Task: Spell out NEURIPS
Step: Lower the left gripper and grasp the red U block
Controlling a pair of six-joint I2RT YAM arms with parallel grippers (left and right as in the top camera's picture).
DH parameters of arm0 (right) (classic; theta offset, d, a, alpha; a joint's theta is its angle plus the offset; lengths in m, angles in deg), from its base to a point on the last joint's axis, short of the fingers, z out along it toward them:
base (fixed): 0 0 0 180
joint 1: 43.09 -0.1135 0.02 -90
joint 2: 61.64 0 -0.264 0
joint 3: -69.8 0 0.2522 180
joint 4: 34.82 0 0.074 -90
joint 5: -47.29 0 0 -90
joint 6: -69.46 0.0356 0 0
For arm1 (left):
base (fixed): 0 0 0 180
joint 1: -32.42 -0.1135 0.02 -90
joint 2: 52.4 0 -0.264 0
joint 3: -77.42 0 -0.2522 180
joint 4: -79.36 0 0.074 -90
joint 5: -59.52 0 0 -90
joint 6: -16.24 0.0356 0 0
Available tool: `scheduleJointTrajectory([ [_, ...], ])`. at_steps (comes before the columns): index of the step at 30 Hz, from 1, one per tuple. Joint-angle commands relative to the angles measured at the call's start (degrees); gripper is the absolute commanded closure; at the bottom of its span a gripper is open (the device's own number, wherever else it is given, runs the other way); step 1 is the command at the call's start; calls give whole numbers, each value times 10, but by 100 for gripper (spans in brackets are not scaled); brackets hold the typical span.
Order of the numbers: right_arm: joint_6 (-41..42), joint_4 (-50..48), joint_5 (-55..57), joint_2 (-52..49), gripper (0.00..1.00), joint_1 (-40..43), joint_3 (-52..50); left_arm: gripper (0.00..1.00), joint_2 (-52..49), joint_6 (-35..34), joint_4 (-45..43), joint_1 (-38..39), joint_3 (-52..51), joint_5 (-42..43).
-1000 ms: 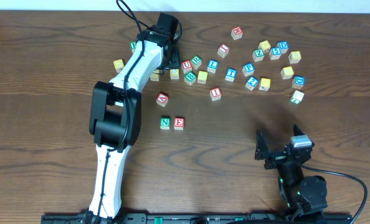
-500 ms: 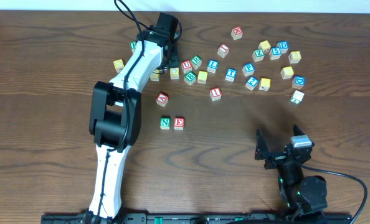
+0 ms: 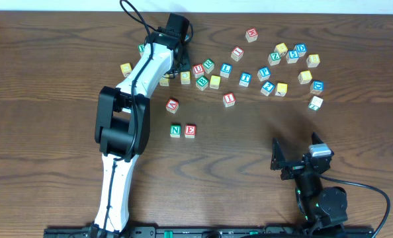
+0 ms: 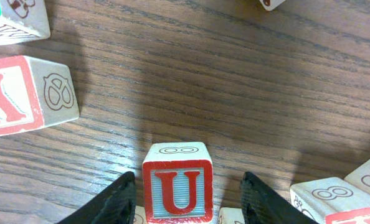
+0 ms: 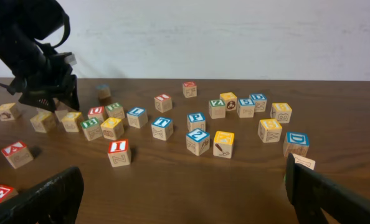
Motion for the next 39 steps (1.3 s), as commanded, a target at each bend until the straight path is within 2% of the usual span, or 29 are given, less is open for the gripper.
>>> scheduleJointTrajectory([
  [1, -7, 2, -1, 0, 1, 5, -1, 48, -5, -3, 2, -3, 4, -10],
  [9, -7, 2, -1, 0, 1, 5, -1, 49, -5, -3, 3, -3, 3, -10],
  [11, -7, 2, -1, 0, 1, 5, -1, 54, -5, -3, 6, -3, 3, -16],
  [18, -7, 2, -1, 0, 1, 5, -1, 58, -5, -3, 11, -3, 3, -20],
  [27, -7, 2, -1, 0, 1, 5, -1, 58, -5, -3, 13, -3, 3, -20],
  [29, -7, 2, -1, 0, 1, 5, -1, 62, -5, -3, 13, -3, 3, -20],
  [39, -7, 2, -1, 0, 1, 5, -1, 61, -6, -3, 12, -3, 3, -25],
])
